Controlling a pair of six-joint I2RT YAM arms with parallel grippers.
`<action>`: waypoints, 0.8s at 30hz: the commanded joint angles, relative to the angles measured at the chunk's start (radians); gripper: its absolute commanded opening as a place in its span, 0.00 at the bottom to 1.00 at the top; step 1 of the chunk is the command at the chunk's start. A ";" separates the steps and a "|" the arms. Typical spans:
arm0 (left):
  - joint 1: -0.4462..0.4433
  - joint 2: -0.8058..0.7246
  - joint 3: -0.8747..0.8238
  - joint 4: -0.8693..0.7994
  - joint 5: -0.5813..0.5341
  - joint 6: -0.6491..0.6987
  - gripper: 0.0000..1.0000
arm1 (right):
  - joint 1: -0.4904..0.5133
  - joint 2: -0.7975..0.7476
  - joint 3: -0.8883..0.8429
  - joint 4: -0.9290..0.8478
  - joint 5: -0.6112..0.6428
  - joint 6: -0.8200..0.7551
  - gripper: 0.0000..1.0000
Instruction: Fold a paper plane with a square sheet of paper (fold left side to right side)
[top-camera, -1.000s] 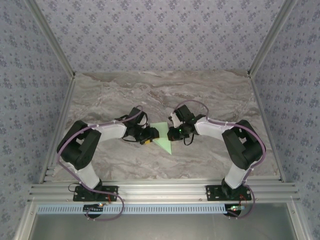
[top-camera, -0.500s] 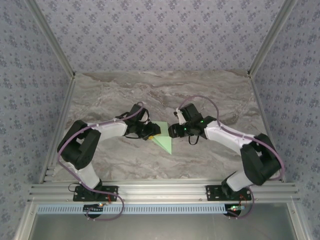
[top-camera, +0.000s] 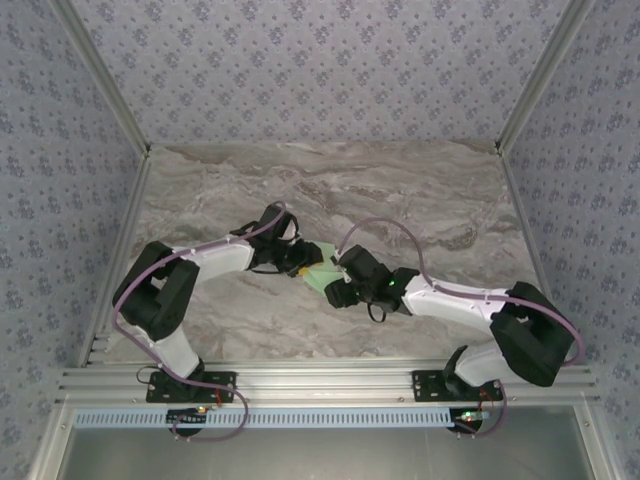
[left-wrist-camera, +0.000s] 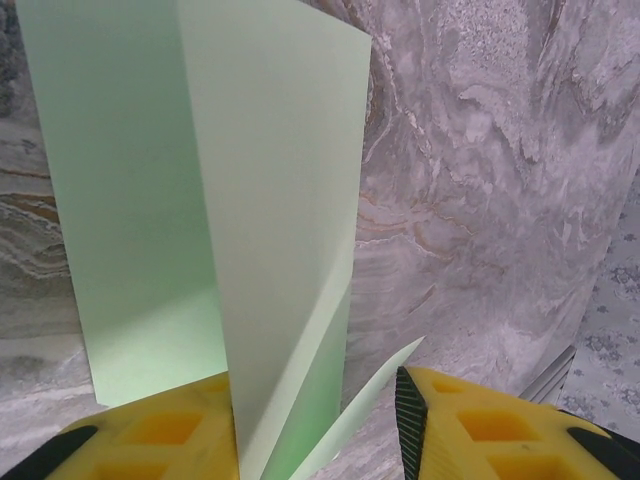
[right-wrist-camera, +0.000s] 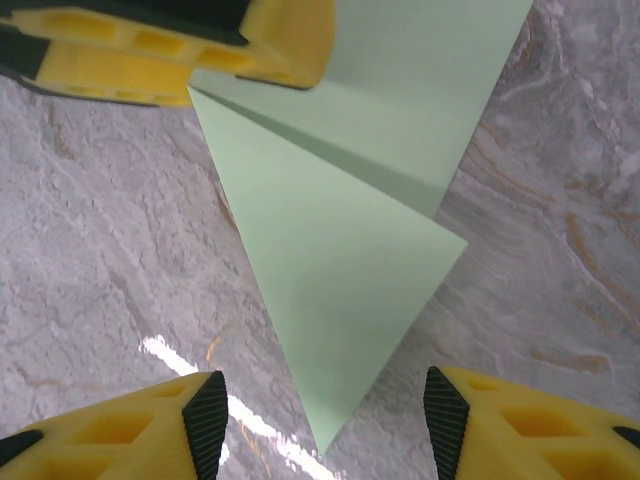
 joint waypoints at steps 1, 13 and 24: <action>-0.006 0.032 0.047 0.010 -0.004 -0.028 0.40 | 0.025 0.036 -0.003 0.111 0.077 0.020 0.59; -0.007 0.075 0.055 0.097 -0.020 -0.055 0.39 | 0.066 0.128 -0.006 0.201 0.130 0.007 0.57; -0.007 0.061 0.072 0.077 -0.032 -0.055 0.39 | 0.079 0.175 -0.005 0.212 0.148 0.010 0.57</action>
